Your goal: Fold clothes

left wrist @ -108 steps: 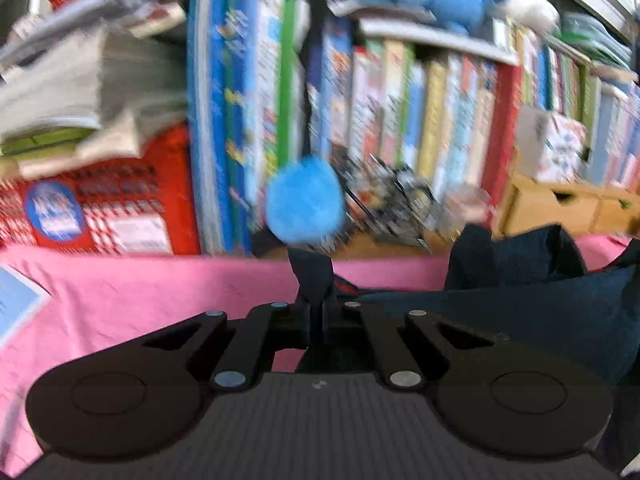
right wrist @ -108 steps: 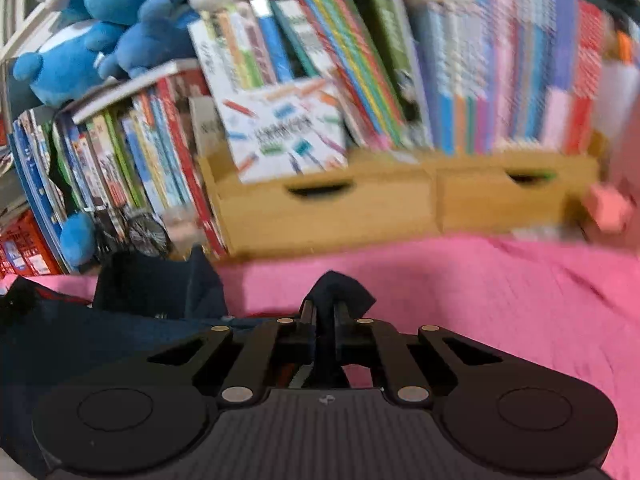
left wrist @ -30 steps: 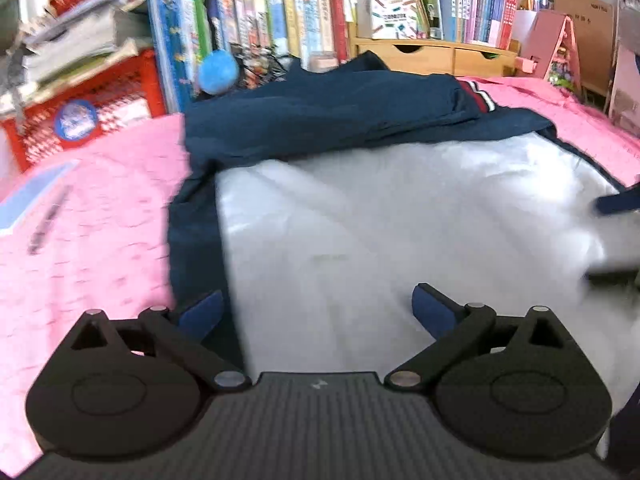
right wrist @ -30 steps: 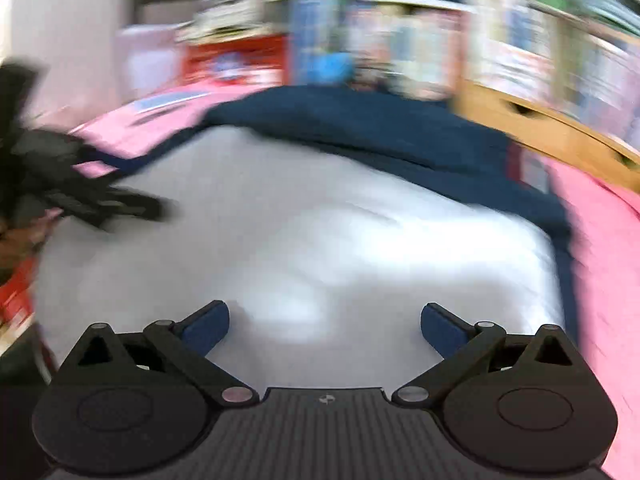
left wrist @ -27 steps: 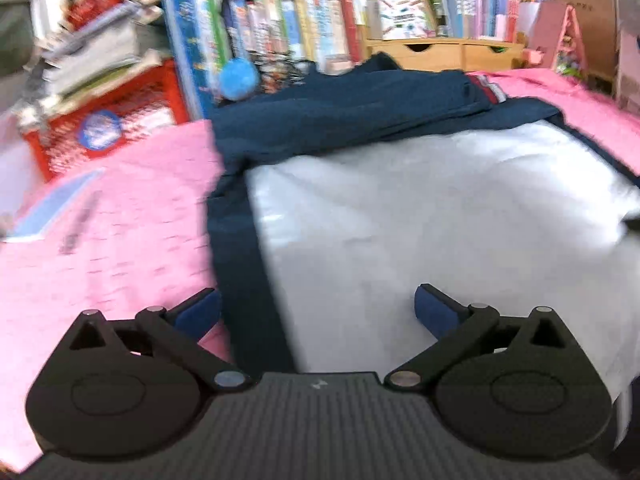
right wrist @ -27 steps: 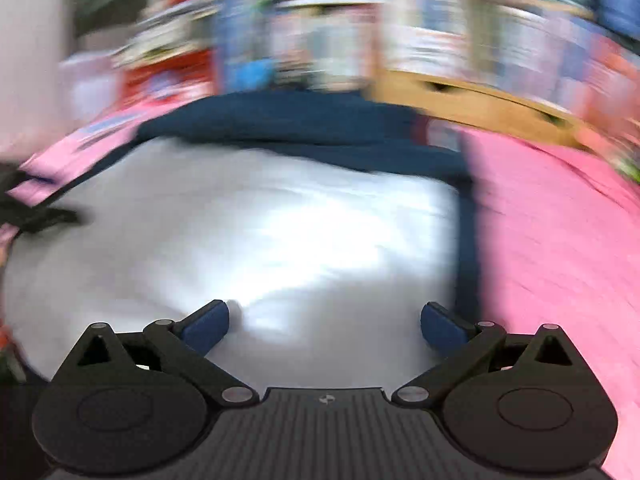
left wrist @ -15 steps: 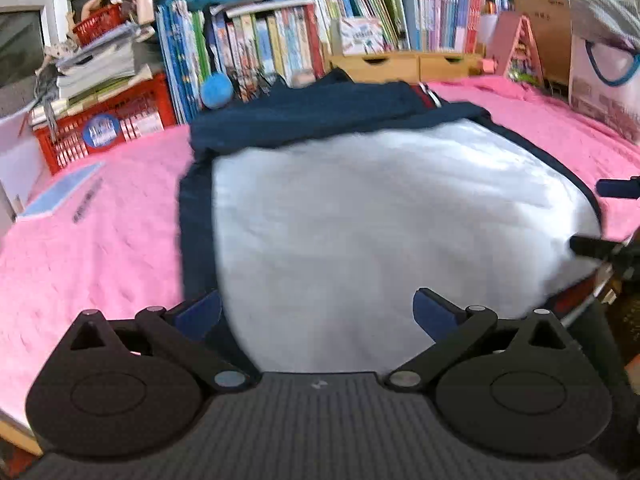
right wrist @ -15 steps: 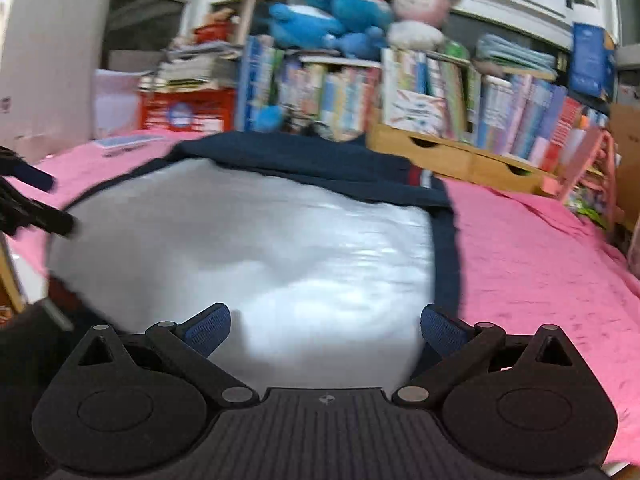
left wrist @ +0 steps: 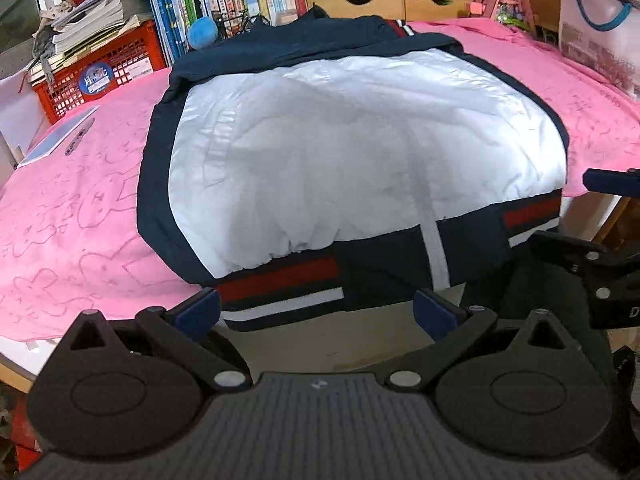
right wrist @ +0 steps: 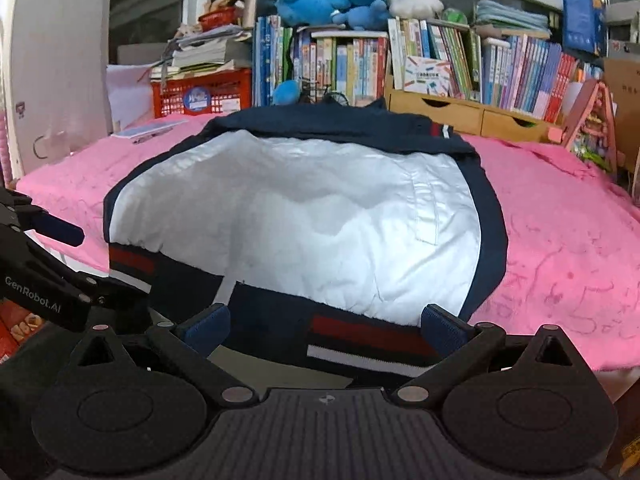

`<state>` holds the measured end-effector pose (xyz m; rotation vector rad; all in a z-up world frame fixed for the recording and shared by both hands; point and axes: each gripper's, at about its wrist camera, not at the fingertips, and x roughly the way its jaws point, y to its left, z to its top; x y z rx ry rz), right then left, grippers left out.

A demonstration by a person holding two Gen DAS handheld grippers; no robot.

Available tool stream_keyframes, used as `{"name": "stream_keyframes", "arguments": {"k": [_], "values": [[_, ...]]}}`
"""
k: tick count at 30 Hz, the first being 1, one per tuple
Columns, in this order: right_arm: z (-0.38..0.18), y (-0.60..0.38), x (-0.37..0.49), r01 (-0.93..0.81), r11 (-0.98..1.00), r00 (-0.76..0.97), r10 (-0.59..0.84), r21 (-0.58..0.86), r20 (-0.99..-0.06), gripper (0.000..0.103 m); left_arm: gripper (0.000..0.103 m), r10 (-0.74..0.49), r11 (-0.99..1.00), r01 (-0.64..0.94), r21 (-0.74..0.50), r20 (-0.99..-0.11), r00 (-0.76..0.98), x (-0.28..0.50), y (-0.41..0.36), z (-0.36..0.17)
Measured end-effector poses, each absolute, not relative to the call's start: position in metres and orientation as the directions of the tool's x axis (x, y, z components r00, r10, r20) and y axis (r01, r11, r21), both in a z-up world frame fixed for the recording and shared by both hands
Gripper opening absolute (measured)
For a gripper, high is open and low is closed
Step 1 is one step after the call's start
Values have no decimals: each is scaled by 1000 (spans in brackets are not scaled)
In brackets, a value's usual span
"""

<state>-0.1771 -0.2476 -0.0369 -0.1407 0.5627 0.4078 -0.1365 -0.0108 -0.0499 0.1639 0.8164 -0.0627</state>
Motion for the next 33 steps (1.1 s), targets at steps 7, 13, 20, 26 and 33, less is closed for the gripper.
{"name": "stream_keyframes", "arguments": {"k": [7, 13, 20, 26, 33], "values": [[-46, -242, -175, -424, 905, 750, 333, -29, -571, 103, 103, -4, 989, 113, 92, -758, 653, -129, -11, -60], [-51, -241, -175, -432, 901, 738, 339, -22, -584, 103, 103, -7, 990, 115, 87, -767, 642, -129, -13, -65], [-59, -238, -174, -437, 899, 715, 336, -17, -613, 103, 103, -9, 991, 113, 79, -781, 624, -129, -10, -71], [-62, -233, -176, -453, 891, 703, 341, -23, -624, 103, 103, -11, 992, 109, 70, -789, 615, -127, -10, -73], [-70, -234, -173, -451, 892, 689, 340, -11, -640, 103, 103, -12, 993, 103, 64, -795, 607, -127, -11, -76]]}}
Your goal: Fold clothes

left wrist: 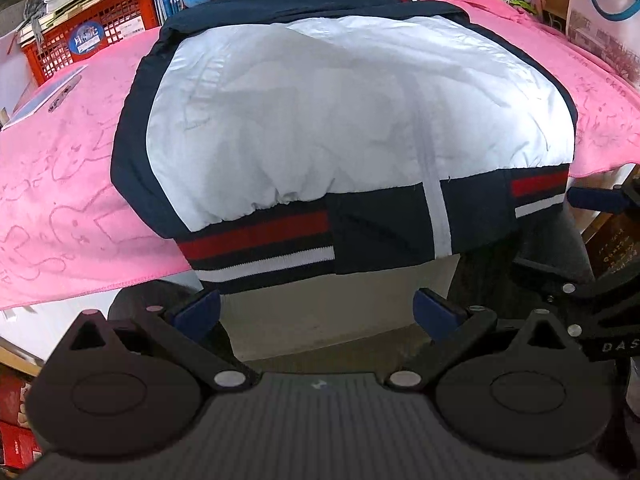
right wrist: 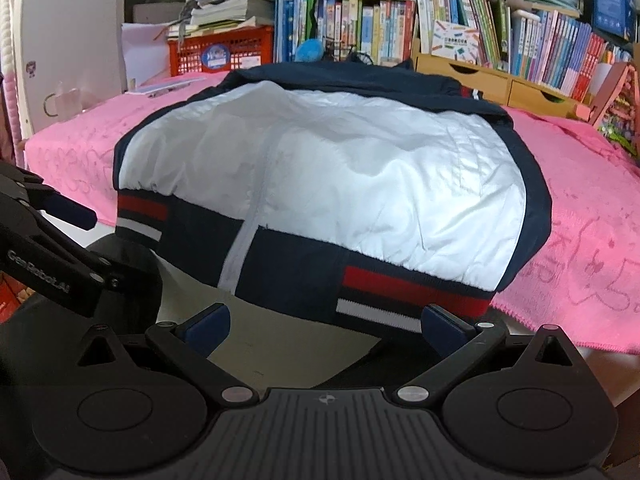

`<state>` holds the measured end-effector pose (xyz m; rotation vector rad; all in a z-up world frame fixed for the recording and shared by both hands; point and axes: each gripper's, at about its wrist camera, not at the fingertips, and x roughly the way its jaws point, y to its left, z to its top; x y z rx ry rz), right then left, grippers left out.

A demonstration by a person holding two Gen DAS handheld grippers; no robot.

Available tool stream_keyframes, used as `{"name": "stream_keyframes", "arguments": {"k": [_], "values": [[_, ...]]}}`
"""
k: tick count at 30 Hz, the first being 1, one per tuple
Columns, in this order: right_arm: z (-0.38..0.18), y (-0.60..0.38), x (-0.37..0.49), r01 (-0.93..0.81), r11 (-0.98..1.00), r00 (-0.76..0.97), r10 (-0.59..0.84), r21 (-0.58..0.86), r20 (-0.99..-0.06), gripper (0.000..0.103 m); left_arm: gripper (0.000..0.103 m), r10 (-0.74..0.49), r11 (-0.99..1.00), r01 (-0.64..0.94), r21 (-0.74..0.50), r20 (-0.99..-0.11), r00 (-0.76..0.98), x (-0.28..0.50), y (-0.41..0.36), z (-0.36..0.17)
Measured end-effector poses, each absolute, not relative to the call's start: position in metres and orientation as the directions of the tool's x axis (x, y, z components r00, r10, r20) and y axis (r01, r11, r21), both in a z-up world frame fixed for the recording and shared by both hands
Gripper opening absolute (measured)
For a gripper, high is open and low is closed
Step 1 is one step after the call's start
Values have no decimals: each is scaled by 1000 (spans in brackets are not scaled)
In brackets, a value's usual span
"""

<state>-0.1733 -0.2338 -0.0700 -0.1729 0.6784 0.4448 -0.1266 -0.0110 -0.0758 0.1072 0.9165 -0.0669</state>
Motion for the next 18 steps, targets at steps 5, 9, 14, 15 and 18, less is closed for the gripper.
{"name": "stream_keyframes", "arguments": {"k": [5, 9, 14, 15, 18], "values": [[-91, -246, -161, -398, 917, 687, 277, -28, -672, 103, 103, -11, 993, 99, 62, -799, 601, -126, -9, -78], [-101, -245, -158, -381, 914, 730, 204, -140, -652, 103, 103, 9, 995, 74, 68, -793, 609, -124, -2, -78], [-121, -223, -155, -372, 876, 783, 119, -307, -610, 102, 103, 35, 997, 36, 70, -795, 606, -123, 12, -80], [-124, -218, -156, -358, 872, 798, 101, -333, -595, 99, 103, 35, 997, 39, 74, -796, 604, -124, 12, -81], [-122, -218, -159, -288, 894, 830, 55, -344, -554, 76, 103, 40, 996, 45, 83, -804, 594, -125, 13, -87]]}}
